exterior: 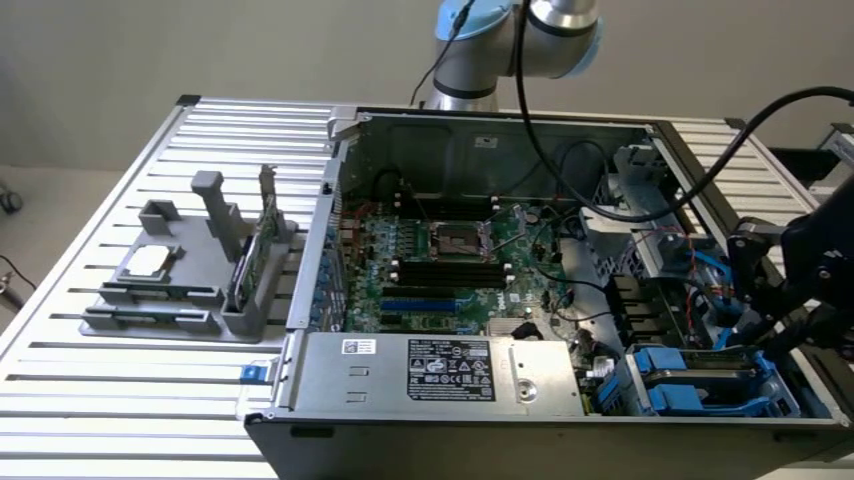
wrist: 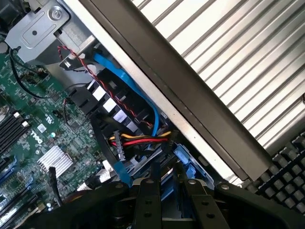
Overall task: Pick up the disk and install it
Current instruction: 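Insert the first disk wire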
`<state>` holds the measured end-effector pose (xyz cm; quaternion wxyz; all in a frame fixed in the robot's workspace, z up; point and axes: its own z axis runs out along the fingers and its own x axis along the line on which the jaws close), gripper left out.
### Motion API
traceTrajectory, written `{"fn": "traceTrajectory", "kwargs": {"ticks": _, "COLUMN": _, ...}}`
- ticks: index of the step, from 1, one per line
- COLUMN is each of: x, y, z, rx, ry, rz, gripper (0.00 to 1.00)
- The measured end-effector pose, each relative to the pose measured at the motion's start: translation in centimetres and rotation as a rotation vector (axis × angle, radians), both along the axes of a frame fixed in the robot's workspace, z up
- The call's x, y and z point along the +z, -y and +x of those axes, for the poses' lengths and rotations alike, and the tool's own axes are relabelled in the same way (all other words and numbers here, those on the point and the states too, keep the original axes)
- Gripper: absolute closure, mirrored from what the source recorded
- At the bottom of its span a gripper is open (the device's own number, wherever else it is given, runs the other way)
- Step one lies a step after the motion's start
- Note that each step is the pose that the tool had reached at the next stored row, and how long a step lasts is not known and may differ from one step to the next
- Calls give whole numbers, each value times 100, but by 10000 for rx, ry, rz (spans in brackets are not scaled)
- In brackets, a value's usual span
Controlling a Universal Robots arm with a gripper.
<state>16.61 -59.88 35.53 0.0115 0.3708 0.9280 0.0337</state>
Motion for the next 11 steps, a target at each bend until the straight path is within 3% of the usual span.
{"fn": "traceTrajectory", "kwargs": {"ticks": 4, "x": -1, "y": 1, "z": 21, "rx": -83, "ry": 0, "rz": 122, "gripper": 75}}
{"fn": "traceTrajectory", "kwargs": {"ticks": 11, "x": 1, "y": 5, "z": 59, "rx": -113, "ry": -2, "rz": 435, "gripper": 75}}
